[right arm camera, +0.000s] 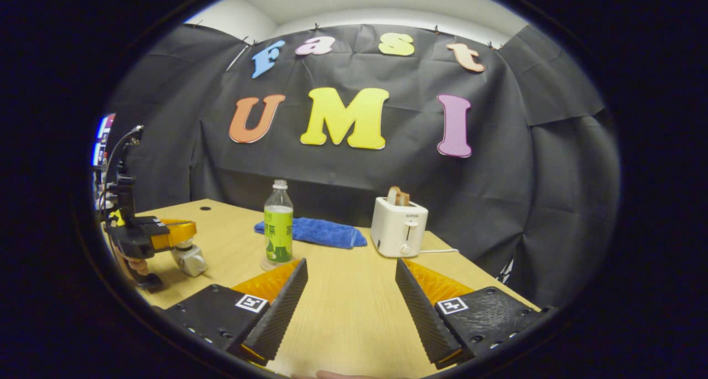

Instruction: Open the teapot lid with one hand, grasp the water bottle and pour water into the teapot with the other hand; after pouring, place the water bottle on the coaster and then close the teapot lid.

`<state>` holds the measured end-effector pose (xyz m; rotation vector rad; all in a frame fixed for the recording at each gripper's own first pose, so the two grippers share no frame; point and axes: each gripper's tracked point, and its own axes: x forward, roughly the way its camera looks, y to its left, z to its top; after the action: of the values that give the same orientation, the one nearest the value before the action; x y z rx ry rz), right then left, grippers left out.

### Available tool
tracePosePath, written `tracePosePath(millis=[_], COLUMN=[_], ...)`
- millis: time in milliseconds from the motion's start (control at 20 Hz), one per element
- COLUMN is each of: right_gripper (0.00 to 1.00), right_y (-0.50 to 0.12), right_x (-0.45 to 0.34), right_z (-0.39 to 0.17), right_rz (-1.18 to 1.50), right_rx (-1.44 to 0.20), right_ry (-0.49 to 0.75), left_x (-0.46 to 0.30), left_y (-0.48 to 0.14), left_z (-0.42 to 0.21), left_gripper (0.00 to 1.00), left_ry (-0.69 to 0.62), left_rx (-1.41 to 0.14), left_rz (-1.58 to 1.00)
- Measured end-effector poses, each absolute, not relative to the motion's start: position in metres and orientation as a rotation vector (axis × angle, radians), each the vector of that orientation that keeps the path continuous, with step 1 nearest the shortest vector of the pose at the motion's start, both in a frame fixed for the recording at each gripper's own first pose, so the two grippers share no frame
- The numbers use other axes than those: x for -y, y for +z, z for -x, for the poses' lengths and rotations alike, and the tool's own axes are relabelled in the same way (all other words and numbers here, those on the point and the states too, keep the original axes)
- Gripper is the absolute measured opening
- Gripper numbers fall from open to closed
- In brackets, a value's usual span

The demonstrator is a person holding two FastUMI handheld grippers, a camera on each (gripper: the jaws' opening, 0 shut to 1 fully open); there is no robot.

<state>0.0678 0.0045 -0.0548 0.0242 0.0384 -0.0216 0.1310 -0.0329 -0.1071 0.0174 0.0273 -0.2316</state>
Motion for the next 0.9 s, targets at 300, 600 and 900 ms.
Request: tracePosePath(millis=[300,600,900], right_gripper=[0.98,0.95,0.95], right_y=[-0.055,-0.054,-0.049], right_x=[-0.004,-0.005,0.005], right_z=[-0.069,-0.066,-0.064], right_rz=[-0.013,-0.012,-0.020], right_rx=[-0.036,-0.039,-0.033], right_ry=[-0.027,-0.026,-0.045], left_x=[0.034,0.034,0.027], left_y=[-0.116,-0.111,-0.094], left_z=[-0.128,-0.126,-0.119], left_gripper=[0.06,0.33,0.78], left_ry=[-0.227,-0.213,-0.177], left_rx=[-0.043,-0.026,0.016], left_rz=[-0.014,-0.003,0.017])
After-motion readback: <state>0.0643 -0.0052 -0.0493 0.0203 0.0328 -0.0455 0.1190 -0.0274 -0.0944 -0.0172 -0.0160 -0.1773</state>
